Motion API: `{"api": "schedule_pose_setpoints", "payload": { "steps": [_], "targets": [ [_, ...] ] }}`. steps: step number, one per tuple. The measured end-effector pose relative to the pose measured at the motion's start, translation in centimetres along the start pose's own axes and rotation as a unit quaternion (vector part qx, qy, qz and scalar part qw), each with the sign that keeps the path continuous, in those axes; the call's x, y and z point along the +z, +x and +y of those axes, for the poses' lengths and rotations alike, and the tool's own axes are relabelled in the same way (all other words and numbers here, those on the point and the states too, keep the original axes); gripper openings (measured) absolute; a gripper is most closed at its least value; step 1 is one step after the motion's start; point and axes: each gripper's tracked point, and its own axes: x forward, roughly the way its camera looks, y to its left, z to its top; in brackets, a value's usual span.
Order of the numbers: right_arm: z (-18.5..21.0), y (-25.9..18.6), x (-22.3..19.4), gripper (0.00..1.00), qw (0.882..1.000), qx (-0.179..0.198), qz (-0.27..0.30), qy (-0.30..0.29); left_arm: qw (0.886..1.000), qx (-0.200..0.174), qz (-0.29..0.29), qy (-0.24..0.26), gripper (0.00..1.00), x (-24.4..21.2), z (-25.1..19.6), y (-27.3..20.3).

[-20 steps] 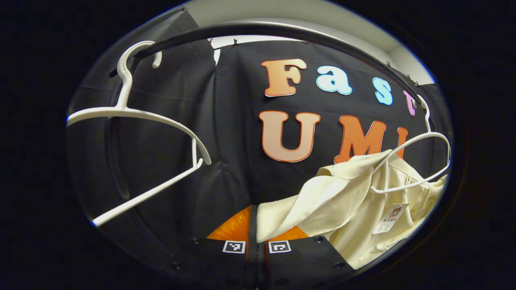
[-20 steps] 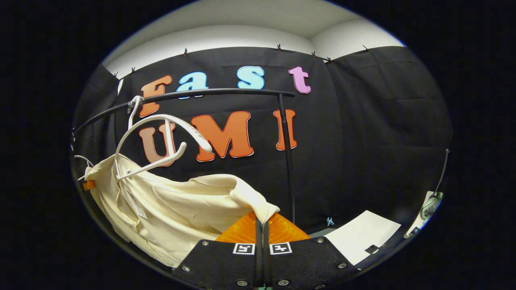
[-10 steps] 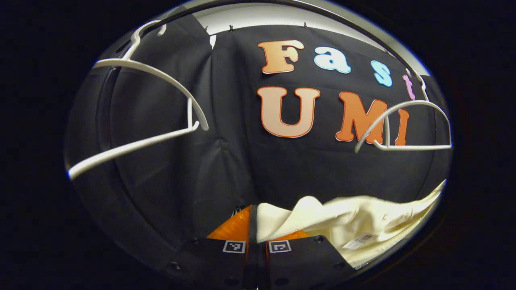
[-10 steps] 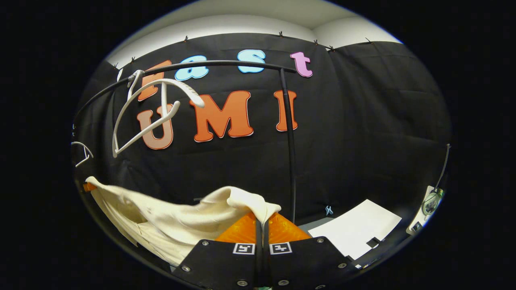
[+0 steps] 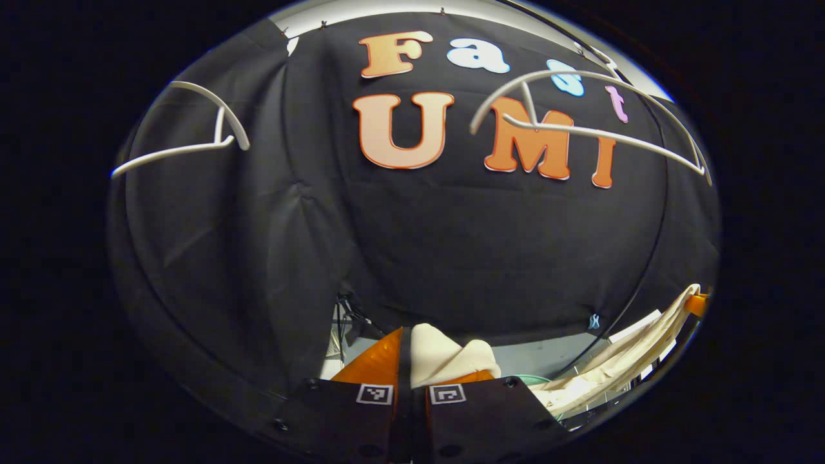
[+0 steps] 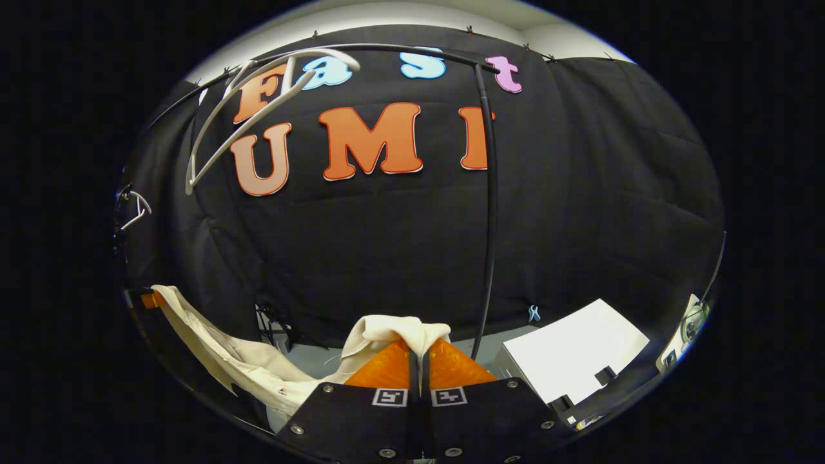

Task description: Grasp the clothes on the hanger with both hands and then place them into the laundry hamper below.

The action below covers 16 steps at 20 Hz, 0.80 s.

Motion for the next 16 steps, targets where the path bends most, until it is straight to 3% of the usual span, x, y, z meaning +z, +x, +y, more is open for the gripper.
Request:
{"api": "schedule_pose_setpoints", "payload": {
  "steps": [9,16],
  "targets": [
    [1.9,4.3,-9.9,0.0,0.996,0.018,0.091,0.006,0.991,-0.083,0.099,0.027,0.07,-9.4,-10.5,2.4],
    [1.8,6.9,-18.1,0.0,0.986,0.017,0.164,0.014,0.978,-0.116,0.169,0.043,0.07,-15.6,-16.5,5.2]
  ]
}}
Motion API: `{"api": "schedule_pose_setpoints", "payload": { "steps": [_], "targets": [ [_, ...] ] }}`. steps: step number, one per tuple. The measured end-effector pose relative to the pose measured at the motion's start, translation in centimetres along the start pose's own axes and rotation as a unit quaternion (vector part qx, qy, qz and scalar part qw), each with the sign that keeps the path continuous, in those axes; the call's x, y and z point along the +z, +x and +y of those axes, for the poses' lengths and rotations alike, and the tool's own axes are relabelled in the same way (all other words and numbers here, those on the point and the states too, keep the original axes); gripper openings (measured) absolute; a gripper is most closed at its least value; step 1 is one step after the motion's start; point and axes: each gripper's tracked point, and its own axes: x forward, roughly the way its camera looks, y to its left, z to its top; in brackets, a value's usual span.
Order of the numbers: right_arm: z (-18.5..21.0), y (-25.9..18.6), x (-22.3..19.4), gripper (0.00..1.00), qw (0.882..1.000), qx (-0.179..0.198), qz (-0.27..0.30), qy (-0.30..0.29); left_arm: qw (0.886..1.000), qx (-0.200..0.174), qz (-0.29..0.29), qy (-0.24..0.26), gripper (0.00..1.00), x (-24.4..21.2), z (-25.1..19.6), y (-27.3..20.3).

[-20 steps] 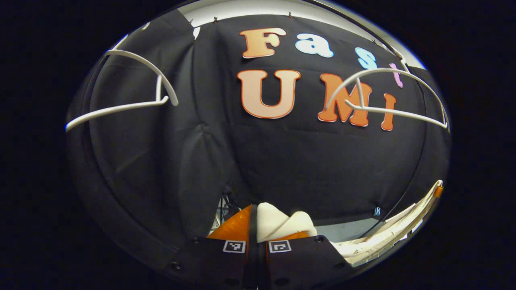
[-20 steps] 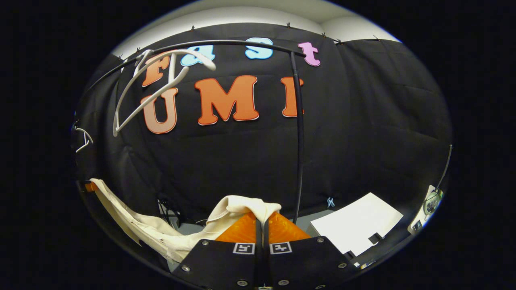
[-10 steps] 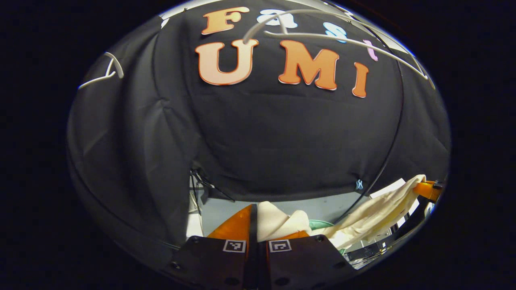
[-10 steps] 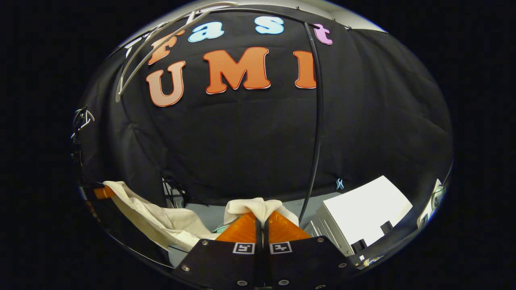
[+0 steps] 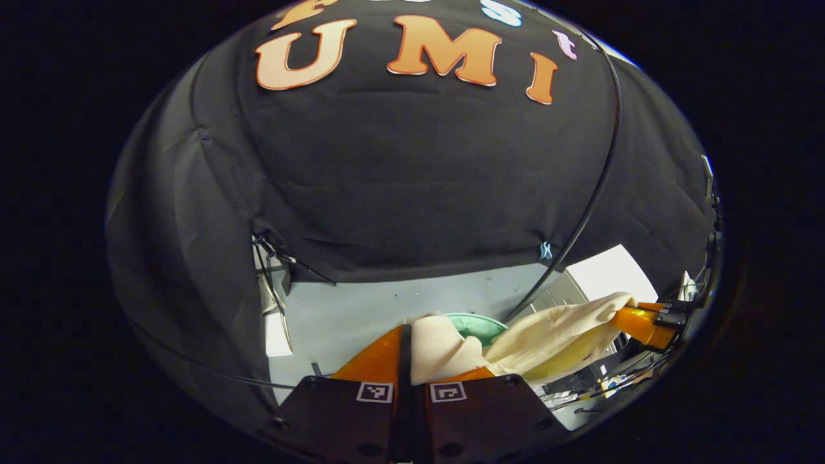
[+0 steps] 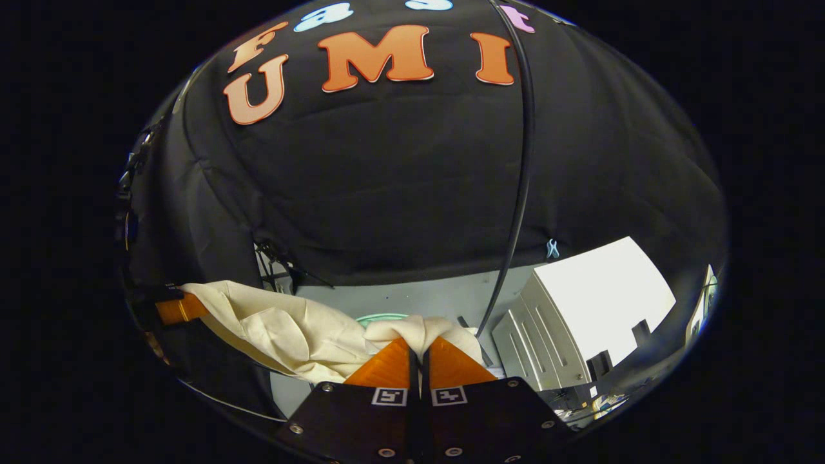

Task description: Grasp the clothes on the hanger with both hands and then place them into the laundry hamper below.

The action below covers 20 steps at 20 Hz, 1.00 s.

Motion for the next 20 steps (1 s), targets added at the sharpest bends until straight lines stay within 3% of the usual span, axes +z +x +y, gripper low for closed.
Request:
{"api": "schedule_pose_setpoints", "payload": {
  "steps": [11,16,20],
  "targets": [
    [-0.3,6.0,-7.5,0.05,0.995,0.005,0.102,0.022,0.992,-0.001,0.123,0.013,0.07,-8.6,-3.4,5.6],
    [-0.7,7.0,-11.1,0.11,0.99,-0.002,0.14,0.022,0.987,-0.004,0.162,0.009,0.1,-12.4,-3.7,5.9],
    [-0.9,6.9,-11.8,0.12,0.989,-0.011,0.144,0.023,0.986,-0.005,0.165,0.001,0.14,-12.8,-3.5,5.4]
  ]
}}
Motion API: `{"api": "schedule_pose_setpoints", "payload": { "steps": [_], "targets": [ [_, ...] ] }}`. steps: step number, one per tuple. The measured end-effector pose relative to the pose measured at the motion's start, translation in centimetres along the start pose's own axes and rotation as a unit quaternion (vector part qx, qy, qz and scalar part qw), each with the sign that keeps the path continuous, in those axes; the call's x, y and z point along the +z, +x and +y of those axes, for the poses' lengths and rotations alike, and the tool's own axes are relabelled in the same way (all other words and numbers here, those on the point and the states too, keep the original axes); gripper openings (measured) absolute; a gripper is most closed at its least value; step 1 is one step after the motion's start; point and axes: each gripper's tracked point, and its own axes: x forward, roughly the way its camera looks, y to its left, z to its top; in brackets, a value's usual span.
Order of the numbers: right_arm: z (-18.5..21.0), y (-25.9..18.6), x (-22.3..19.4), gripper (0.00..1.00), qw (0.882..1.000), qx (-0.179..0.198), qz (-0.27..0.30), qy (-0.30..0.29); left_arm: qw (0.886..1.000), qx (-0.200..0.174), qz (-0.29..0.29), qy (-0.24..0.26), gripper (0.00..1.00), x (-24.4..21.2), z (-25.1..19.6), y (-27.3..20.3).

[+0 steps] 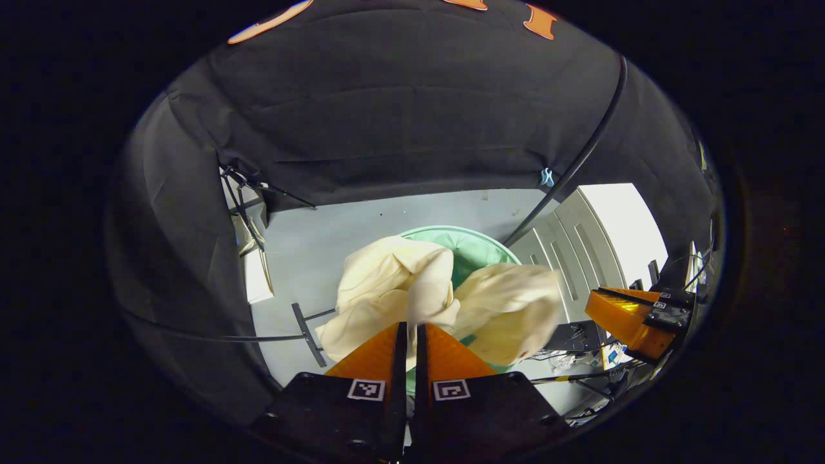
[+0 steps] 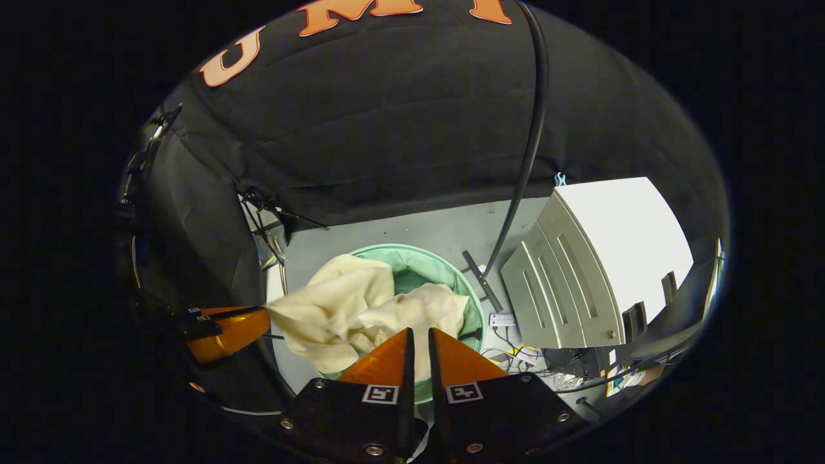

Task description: Grasp the clothes on the hanger with both hands and then place them into the laundry hamper below.

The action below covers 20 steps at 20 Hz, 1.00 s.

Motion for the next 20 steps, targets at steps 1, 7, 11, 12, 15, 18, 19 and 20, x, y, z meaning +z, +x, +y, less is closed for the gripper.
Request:
{"api": "schedule_pose_setpoints", "payload": {
  "steps": [1,7,11,12,15,18,19,20],
  "targets": [
    [0.0,-0.2,0.1,0.13,1.0,0.001,-0.001,0.003,1.0,-0.003,0.0,-0.002,0.17,-0.1,-0.2,-0.1],
    [0.2,-2.1,0.2,0.29,1.0,0.009,-0.008,0.012,1.0,-0.006,-0.005,-0.025,0.71,-0.5,-0.1,-1.8],
    [0.1,-4.6,0.6,0.63,1.0,0.01,-0.024,0.008,0.999,0.003,-0.016,-0.034,0.95,-0.9,0.7,-3.6],
    [0.0,-5.4,0.9,0.69,1.0,0.006,-0.029,0.01,0.999,0.004,-0.021,-0.034,0.96,-0.9,0.9,-4.0],
    [0.3,-8.0,2.0,0.93,0.999,0.008,-0.046,0.011,0.998,0.017,-0.038,-0.038,0.99,-0.7,2.1,-6.0],
    [0.0,-11.4,3.8,0.94,0.997,0.001,-0.076,0.0,0.996,0.03,-0.063,-0.048,0.98,0.3,3.2,-8.4],
    [0.2,-12.8,4.5,0.94,0.996,0.001,-0.088,-0.002,0.996,0.029,-0.072,-0.054,0.99,0.7,3.5,-9.5],
    [0.4,-14.2,5.4,0.95,0.995,0.001,-0.101,-0.003,0.994,0.031,-0.085,-0.057,0.98,1.2,3.8,-10.6]
  ]
}}
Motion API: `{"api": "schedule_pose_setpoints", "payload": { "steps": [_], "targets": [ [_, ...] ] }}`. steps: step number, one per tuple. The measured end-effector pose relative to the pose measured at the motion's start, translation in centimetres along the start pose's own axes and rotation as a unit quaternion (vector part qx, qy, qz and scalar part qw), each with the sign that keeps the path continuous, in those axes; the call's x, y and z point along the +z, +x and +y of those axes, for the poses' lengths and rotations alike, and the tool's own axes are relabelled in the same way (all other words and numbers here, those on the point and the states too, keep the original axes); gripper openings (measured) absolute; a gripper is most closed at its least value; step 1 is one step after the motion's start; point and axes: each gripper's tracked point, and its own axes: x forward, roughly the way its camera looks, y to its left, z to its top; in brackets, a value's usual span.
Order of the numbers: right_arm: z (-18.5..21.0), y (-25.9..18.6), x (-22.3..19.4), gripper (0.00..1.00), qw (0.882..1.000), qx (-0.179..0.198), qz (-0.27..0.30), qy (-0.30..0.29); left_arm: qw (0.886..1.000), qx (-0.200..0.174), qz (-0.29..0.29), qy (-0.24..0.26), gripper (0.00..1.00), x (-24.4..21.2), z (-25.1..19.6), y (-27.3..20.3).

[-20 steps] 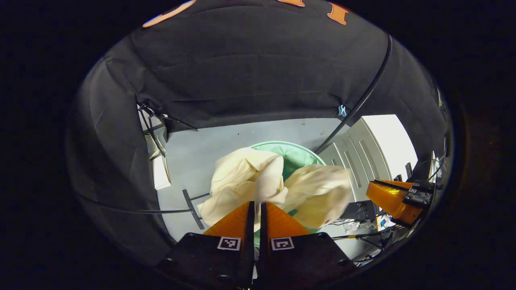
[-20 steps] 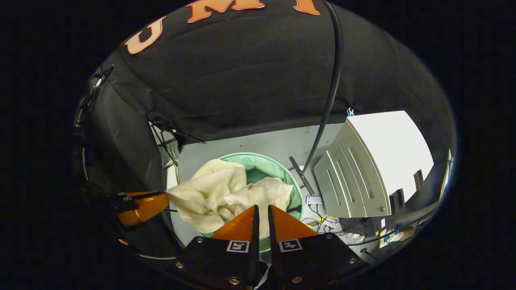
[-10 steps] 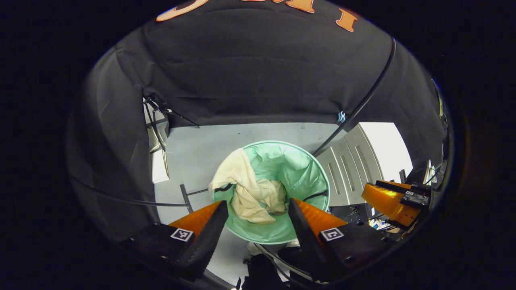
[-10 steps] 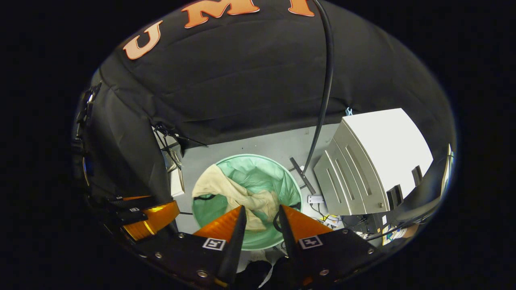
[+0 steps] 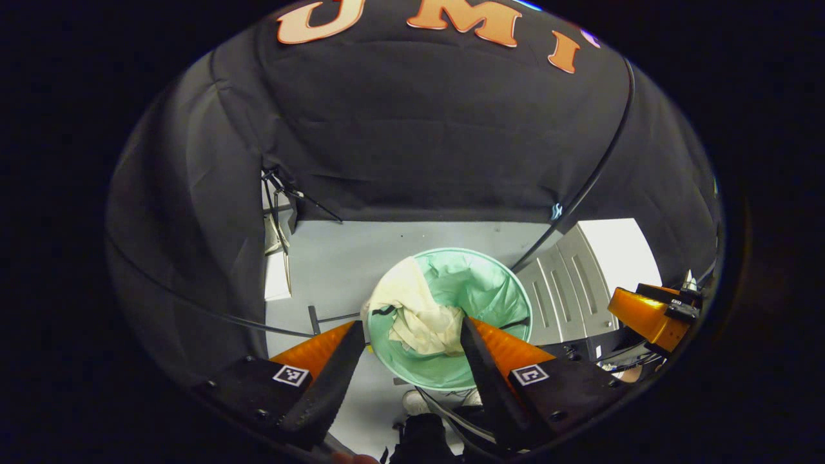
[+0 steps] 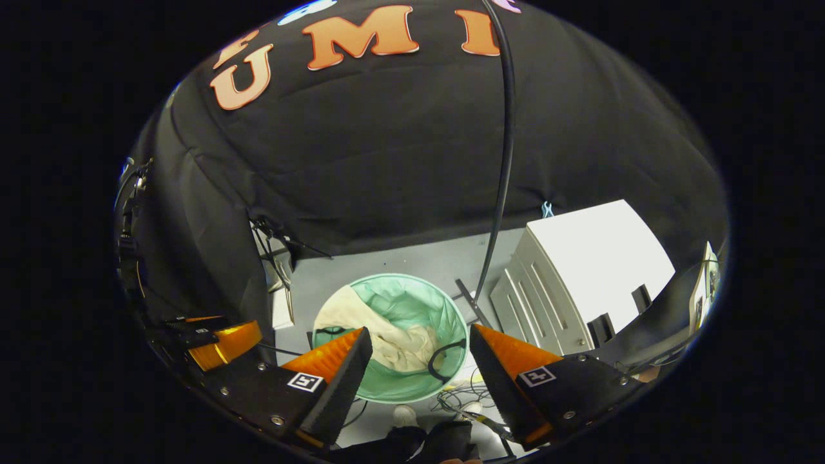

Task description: Grasp the clothes on the hanger with both hands and then place them into the laundry hamper below.

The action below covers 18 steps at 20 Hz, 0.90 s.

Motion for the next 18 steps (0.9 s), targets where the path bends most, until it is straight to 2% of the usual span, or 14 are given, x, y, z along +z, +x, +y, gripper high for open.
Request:
{"api": "schedule_pose_setpoints", "payload": {
  "steps": [3,8,12,15,18],
  "targets": [
    [0.1,-4.2,3.7,0.94,0.999,-0.001,-0.039,0.0,0.999,0.015,-0.047,-0.001,0.99,3.2,2.2,-3.0],
    [-0.5,-12.1,10.9,0.94,0.993,-0.006,-0.119,-0.008,0.991,0.005,-0.131,-0.018,0.98,9.0,3.3,-9.9],
    [-1.1,-18.7,16.0,0.94,0.983,-0.014,-0.183,-0.018,0.977,0.003,-0.212,-0.018,0.98,14.3,4.7,-16.2],
    [-1.7,-21.8,18.8,0.94,0.973,-0.016,-0.228,-0.025,0.963,-0.004,-0.27,-0.026,1.0,18.1,5.3,-20.8],
    [-1.6,-26.1,22.0,0.94,0.964,-0.014,-0.266,-0.028,0.947,0.002,-0.32,-0.024,0.98,20.9,6.2,-24.6]
  ]
}}
